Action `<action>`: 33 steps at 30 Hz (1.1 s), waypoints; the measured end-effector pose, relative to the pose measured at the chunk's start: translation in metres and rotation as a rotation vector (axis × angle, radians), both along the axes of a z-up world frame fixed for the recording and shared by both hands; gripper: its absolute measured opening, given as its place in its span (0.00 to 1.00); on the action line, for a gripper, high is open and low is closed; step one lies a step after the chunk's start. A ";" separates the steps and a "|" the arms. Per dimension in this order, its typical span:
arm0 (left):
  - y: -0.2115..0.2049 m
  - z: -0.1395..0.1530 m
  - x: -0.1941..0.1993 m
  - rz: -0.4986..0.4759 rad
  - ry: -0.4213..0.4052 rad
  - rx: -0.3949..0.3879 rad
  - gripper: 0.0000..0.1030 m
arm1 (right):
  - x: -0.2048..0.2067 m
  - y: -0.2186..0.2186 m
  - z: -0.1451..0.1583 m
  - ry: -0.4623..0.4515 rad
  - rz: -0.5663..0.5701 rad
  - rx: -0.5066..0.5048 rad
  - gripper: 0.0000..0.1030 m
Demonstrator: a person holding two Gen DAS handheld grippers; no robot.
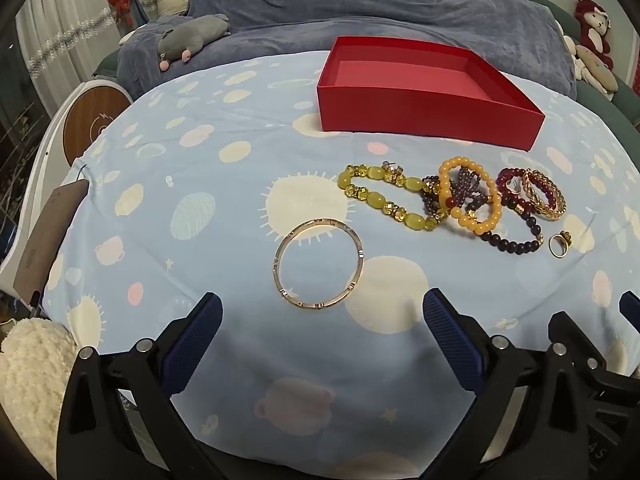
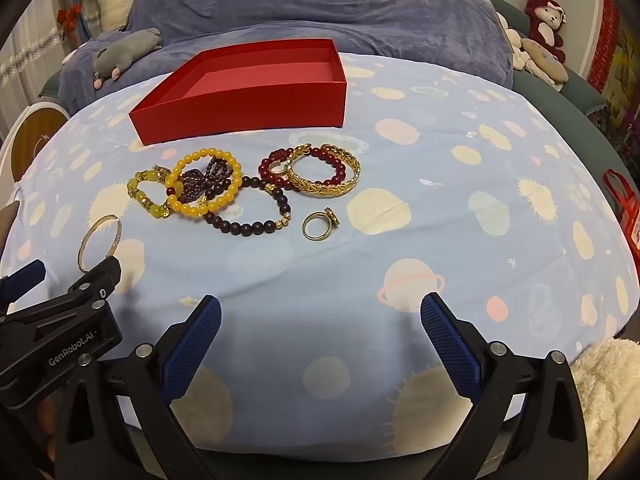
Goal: Organize jewelry
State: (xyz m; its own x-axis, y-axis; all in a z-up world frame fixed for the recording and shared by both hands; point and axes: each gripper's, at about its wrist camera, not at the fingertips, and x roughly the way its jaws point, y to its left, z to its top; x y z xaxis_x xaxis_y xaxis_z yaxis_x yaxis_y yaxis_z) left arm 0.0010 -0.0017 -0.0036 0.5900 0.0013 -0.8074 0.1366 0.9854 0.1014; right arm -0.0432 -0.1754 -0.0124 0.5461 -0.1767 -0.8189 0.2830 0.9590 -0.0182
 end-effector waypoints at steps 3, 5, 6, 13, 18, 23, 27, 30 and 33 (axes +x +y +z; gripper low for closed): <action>0.000 -0.001 0.000 0.000 0.002 0.004 0.93 | 0.001 0.002 -0.005 0.002 0.000 0.000 0.93; 0.000 -0.001 0.001 0.003 0.004 0.005 0.93 | 0.001 0.003 -0.005 0.002 0.001 0.000 0.93; 0.000 -0.001 0.001 0.003 0.005 0.005 0.93 | 0.001 0.002 -0.005 0.002 0.001 0.002 0.93; 0.000 -0.002 0.001 0.003 0.001 0.009 0.93 | 0.001 0.002 -0.005 0.003 0.001 0.003 0.93; 0.000 -0.002 0.002 0.005 0.002 0.011 0.93 | 0.001 0.003 -0.005 0.004 -0.002 0.003 0.93; -0.001 -0.003 0.002 0.005 0.000 0.016 0.93 | 0.001 0.002 -0.004 0.004 -0.001 0.004 0.93; -0.001 -0.002 0.001 0.005 -0.001 0.017 0.93 | 0.001 0.002 -0.004 0.003 0.001 0.005 0.93; -0.001 -0.002 0.001 0.004 -0.002 0.017 0.93 | 0.000 0.004 -0.007 -0.001 0.004 0.006 0.93; 0.000 -0.002 0.001 0.005 -0.001 0.017 0.93 | 0.001 0.002 -0.004 -0.003 0.007 0.012 0.93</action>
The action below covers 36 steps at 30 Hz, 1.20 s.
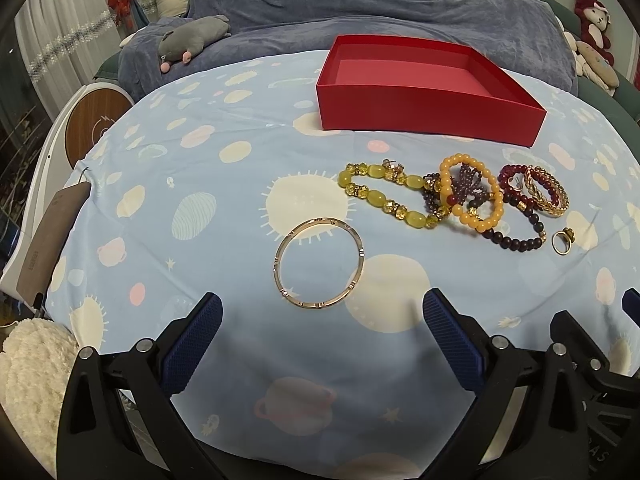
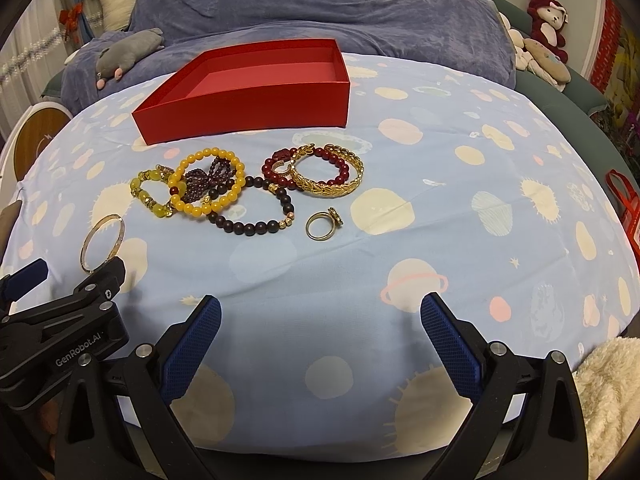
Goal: Organize jewelry
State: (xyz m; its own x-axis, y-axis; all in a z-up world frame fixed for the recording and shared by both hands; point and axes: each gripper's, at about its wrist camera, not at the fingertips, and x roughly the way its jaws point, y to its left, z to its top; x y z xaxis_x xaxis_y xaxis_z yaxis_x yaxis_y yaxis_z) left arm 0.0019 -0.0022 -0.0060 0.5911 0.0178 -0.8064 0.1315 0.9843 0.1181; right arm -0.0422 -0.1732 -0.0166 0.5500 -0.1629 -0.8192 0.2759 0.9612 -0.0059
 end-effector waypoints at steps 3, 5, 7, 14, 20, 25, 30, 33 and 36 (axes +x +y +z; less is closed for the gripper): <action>0.000 0.001 0.000 0.001 0.001 -0.004 0.93 | 0.000 -0.001 0.001 0.001 -0.001 0.002 0.93; 0.000 0.001 0.000 0.001 0.002 -0.005 0.93 | 0.000 0.000 0.001 0.002 0.002 0.002 0.93; 0.000 0.001 0.000 0.000 0.003 -0.006 0.93 | -0.001 -0.001 0.002 0.000 0.005 0.002 0.93; 0.000 0.001 0.000 0.001 0.004 -0.009 0.93 | -0.001 -0.001 0.004 0.002 0.004 0.002 0.93; -0.002 0.001 0.000 -0.002 0.002 -0.005 0.93 | -0.001 -0.001 0.003 -0.001 0.003 -0.003 0.93; -0.002 0.001 0.000 0.000 0.002 -0.005 0.93 | -0.001 0.000 0.004 -0.002 0.003 -0.009 0.93; 0.001 0.000 0.000 -0.002 0.000 -0.008 0.93 | -0.001 0.001 0.003 0.004 0.001 -0.016 0.93; 0.002 0.000 0.000 -0.003 0.002 -0.010 0.93 | 0.000 0.001 0.003 0.007 0.004 -0.022 0.93; 0.002 0.000 0.000 -0.004 -0.001 -0.007 0.93 | 0.000 0.001 0.003 0.005 0.002 -0.025 0.93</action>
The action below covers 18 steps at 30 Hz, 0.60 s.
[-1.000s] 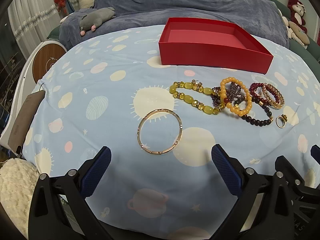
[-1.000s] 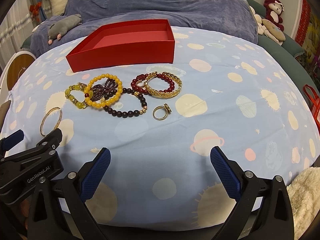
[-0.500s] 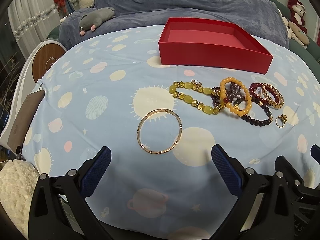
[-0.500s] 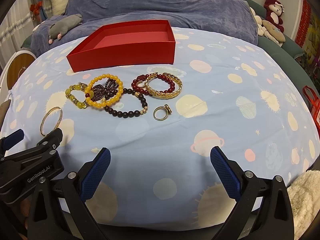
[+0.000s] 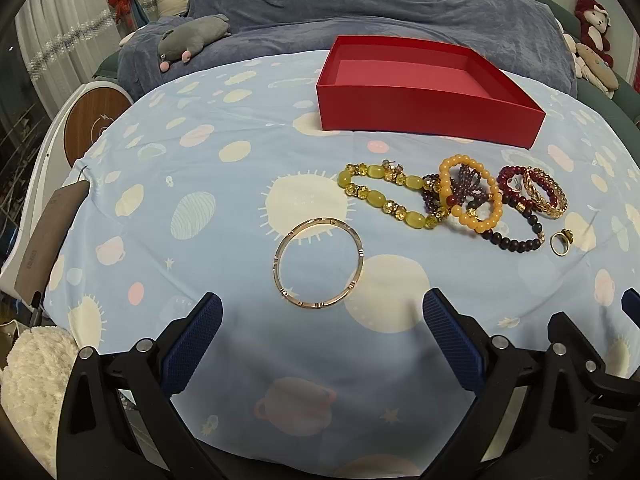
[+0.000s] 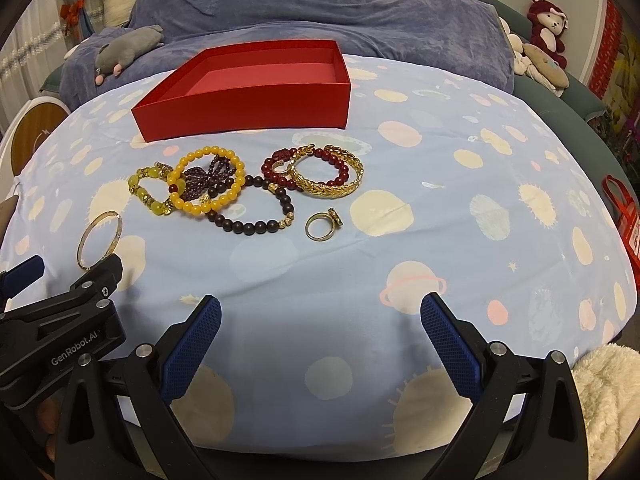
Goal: Organize jewelry
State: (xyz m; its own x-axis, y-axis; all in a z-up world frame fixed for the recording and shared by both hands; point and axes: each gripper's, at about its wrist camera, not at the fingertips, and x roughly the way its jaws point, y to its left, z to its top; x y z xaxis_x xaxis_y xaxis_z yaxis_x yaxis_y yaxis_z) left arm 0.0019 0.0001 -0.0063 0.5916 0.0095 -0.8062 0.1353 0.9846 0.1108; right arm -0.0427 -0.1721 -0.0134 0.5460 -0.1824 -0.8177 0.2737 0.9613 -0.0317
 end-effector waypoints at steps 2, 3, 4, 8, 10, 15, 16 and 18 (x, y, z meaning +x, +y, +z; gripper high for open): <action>-0.002 0.000 -0.001 -0.001 0.000 0.002 0.93 | 0.000 0.000 0.000 0.001 0.000 0.001 0.93; -0.003 0.000 -0.001 -0.001 0.001 0.002 0.93 | 0.000 0.000 0.000 0.001 0.000 0.001 0.93; -0.003 0.000 -0.001 -0.002 0.002 0.000 0.93 | 0.000 0.000 0.000 0.002 -0.001 0.001 0.93; -0.003 -0.001 -0.001 -0.002 0.003 0.001 0.93 | 0.001 0.000 -0.001 0.004 -0.001 0.002 0.93; -0.004 -0.001 -0.001 -0.003 0.003 0.001 0.93 | 0.001 0.000 -0.001 0.006 -0.003 0.003 0.93; -0.003 0.000 0.000 -0.002 0.003 0.000 0.93 | 0.001 0.000 -0.001 0.005 -0.002 0.003 0.93; -0.003 0.000 0.000 -0.002 0.003 -0.003 0.93 | 0.001 0.000 -0.001 0.005 -0.002 0.004 0.93; -0.001 0.001 0.000 0.003 0.003 -0.011 0.93 | 0.001 0.000 -0.001 0.005 -0.004 0.004 0.93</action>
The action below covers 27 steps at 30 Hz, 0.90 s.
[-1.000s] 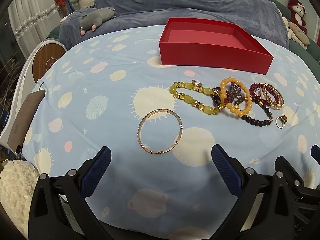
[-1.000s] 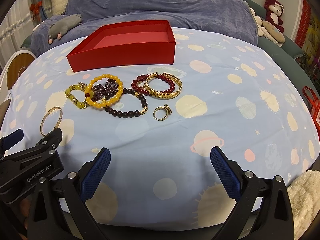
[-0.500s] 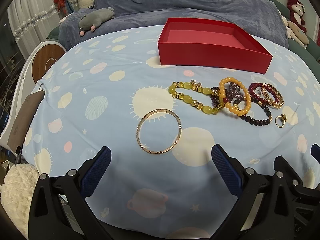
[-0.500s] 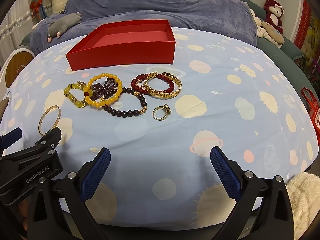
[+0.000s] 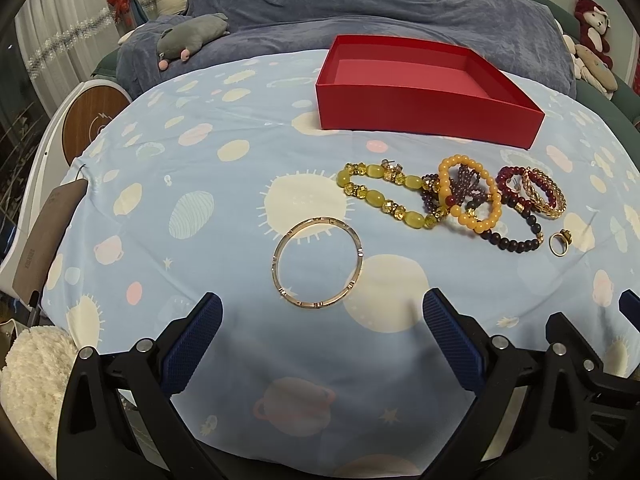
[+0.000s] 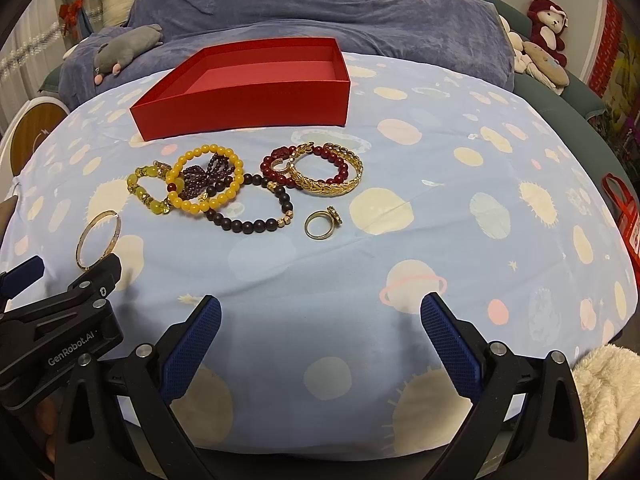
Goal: Organize jewelry
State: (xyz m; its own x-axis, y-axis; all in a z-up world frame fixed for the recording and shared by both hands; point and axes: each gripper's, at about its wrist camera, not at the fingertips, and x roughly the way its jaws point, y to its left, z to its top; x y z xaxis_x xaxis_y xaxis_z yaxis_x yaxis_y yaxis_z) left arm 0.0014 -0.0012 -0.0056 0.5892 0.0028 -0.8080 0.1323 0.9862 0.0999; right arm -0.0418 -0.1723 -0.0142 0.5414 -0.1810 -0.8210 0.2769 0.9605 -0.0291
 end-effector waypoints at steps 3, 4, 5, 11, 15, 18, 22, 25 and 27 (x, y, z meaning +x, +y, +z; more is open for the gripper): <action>0.010 0.001 0.001 0.021 0.017 -0.045 0.93 | 0.000 -0.002 0.000 -0.004 -0.005 0.012 0.93; 0.015 0.000 0.001 0.027 0.025 -0.059 0.93 | 0.000 -0.003 0.000 -0.005 -0.009 0.019 0.93; 0.019 0.001 0.001 0.029 0.029 -0.070 0.93 | -0.001 -0.005 0.000 -0.009 -0.014 0.027 0.93; 0.049 0.002 0.010 0.083 0.049 -0.092 0.93 | -0.002 -0.011 0.002 -0.014 -0.026 0.051 0.93; 0.053 -0.001 0.019 0.090 0.075 -0.137 0.93 | -0.001 -0.013 0.001 -0.014 -0.024 0.059 0.93; 0.039 -0.004 0.022 0.042 0.082 -0.106 0.93 | 0.000 -0.014 0.000 -0.013 -0.023 0.066 0.93; 0.027 -0.009 0.030 0.008 0.099 -0.071 0.93 | 0.001 -0.015 0.000 -0.013 -0.032 0.071 0.93; 0.028 -0.014 0.036 0.014 0.124 -0.091 0.86 | 0.001 -0.016 -0.001 -0.010 -0.035 0.076 0.93; 0.028 -0.015 0.039 0.017 0.125 -0.085 0.84 | 0.001 -0.016 -0.001 -0.010 -0.037 0.078 0.93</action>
